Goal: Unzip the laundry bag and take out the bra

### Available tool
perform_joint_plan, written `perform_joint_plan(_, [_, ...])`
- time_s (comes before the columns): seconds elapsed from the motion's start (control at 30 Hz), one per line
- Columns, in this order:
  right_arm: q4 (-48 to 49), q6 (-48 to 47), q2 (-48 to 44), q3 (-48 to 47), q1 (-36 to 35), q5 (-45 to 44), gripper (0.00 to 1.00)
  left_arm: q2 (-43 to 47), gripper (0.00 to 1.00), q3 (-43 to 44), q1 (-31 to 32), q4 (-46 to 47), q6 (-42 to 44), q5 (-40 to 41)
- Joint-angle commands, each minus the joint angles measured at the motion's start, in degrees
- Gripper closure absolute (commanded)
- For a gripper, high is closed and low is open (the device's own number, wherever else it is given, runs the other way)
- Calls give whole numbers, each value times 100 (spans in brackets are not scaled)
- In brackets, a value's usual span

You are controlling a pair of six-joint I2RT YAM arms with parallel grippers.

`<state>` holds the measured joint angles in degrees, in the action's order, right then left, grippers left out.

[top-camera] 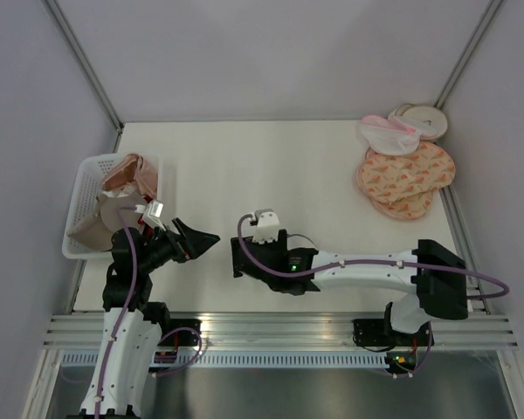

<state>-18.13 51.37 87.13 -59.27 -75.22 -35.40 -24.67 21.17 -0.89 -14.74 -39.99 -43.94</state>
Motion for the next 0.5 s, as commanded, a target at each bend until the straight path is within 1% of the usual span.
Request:
perform_joint_plan(0.0, [-1912,540,760,-979,-282,-1127,2,58,0,-34,18,182,114,-150])
perform_joint_plan(0.1, [-2089,619,1060,-1175,-344,-1066,2,41,0,-43,18,130,175,-158])
perform_joint_plan(0.17, [-2544,900,1209,-1411,-405,-1363,2,58,0,-16,18,34,246,-141])
perform_joint_plan(0.2, [-3034,996,1375,-1517,-475,-1504,2,76,0,-34,18,24,281,-141])
perform_joint_plan(0.23, [-3230,1093,1455,-1640,-502,-1723,2,85,0,-43,18,7,281,-123])
perform_joint_plan(0.33, [-3818,1243,1666,-1983,-651,-1970,2,102,0,-86,18,6,272,-97])
perform_joint_plan(0.4, [-3917,1182,1684,-2080,-765,-2146,2,111,0,-95,18,15,263,-97])
perform_joint_plan(0.47, [-3804,1033,1570,-1993,-880,-2208,2,129,0,-95,18,6,272,-106])
